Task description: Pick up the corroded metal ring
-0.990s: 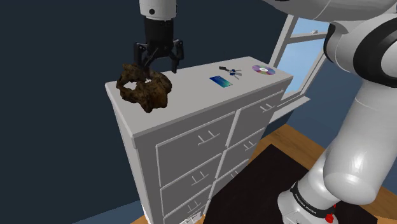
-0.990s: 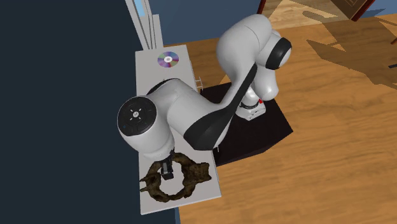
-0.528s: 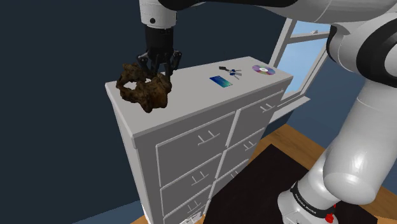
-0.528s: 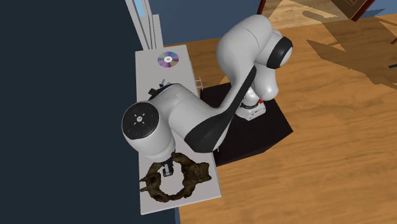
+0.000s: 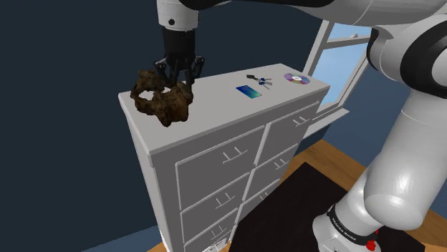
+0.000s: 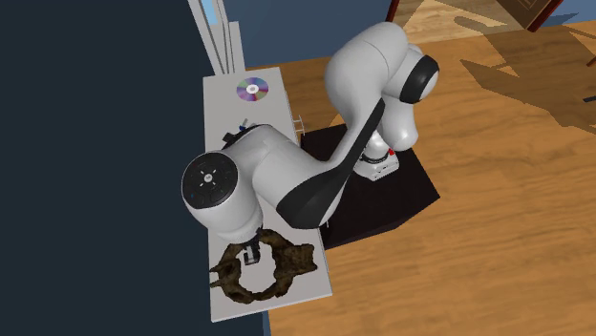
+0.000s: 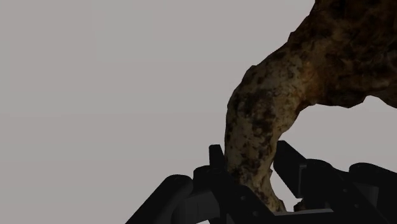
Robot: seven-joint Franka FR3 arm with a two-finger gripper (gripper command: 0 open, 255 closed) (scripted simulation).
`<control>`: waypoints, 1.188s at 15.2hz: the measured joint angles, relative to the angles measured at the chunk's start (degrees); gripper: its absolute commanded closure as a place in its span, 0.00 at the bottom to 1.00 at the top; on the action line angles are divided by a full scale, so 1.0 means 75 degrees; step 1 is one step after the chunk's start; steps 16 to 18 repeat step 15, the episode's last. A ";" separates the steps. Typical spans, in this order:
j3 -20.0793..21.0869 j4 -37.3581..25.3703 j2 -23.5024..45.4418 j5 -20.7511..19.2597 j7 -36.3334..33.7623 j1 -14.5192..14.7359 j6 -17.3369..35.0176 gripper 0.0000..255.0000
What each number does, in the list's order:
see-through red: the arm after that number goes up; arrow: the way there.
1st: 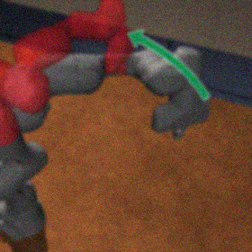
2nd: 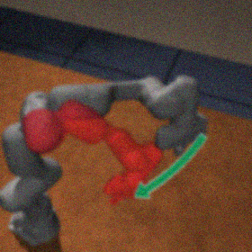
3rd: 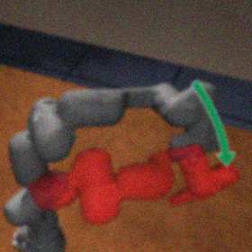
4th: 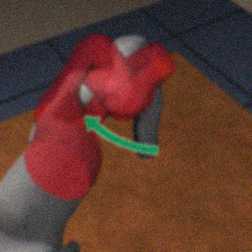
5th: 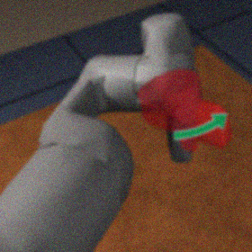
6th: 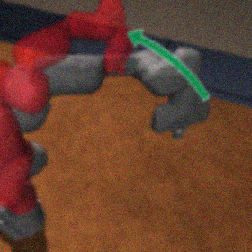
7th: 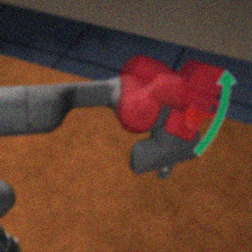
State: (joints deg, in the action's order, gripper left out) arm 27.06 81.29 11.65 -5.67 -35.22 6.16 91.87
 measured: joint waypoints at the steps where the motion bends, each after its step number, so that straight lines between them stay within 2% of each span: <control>1: 0.0002 -0.0111 0.0033 -0.0014 -0.0001 0.0011 -0.0082 1.00; 7: 0.0024 -0.0964 0.0219 -0.0103 -0.0025 0.0109 -0.0766 1.00; 15: 0.0059 -0.2539 0.0770 -0.0382 -0.0119 0.0405 -0.1835 1.00; 18: 0.0059 -0.2539 0.0770 -0.0382 -0.0119 0.0405 -0.1835 1.00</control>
